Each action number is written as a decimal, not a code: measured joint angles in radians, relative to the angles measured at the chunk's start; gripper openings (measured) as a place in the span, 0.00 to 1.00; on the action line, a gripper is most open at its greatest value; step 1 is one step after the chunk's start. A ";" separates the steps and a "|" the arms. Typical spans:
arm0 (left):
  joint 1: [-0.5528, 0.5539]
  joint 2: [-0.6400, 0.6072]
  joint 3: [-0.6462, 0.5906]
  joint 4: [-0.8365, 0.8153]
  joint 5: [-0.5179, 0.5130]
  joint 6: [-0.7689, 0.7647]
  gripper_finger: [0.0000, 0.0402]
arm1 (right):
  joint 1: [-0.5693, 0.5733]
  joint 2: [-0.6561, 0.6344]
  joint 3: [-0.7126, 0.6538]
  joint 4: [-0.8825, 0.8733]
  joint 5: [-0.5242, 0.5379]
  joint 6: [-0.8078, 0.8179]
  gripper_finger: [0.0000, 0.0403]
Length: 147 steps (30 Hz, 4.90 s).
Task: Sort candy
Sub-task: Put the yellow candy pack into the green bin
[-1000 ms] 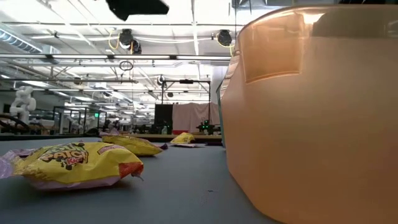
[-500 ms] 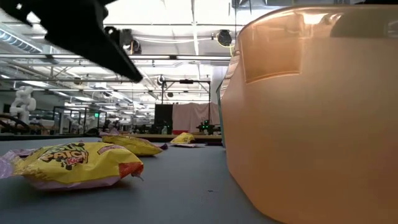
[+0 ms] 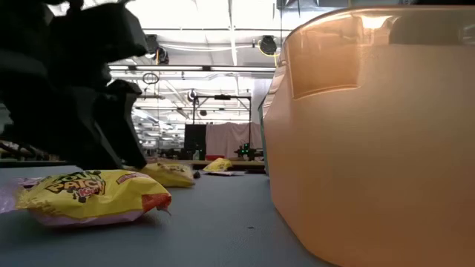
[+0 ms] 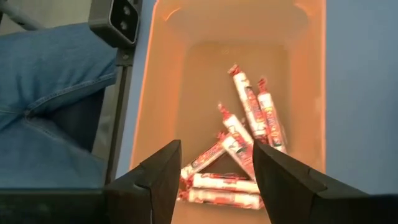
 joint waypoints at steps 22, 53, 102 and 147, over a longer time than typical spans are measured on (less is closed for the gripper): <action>0.005 -0.022 0.001 -0.047 -0.166 0.053 0.30 | 0.000 0.000 0.000 0.030 0.045 -0.025 0.47; 0.082 -0.028 0.003 -0.109 -0.065 0.063 0.03 | 0.000 0.000 0.000 0.033 0.070 -0.042 0.47; 0.067 -0.171 0.285 -0.056 0.065 0.371 0.02 | -0.126 0.129 0.000 0.718 0.479 -0.835 0.16; 0.009 -0.221 0.267 -0.076 -0.196 0.398 0.57 | -0.059 0.030 0.000 0.522 0.655 -0.814 0.11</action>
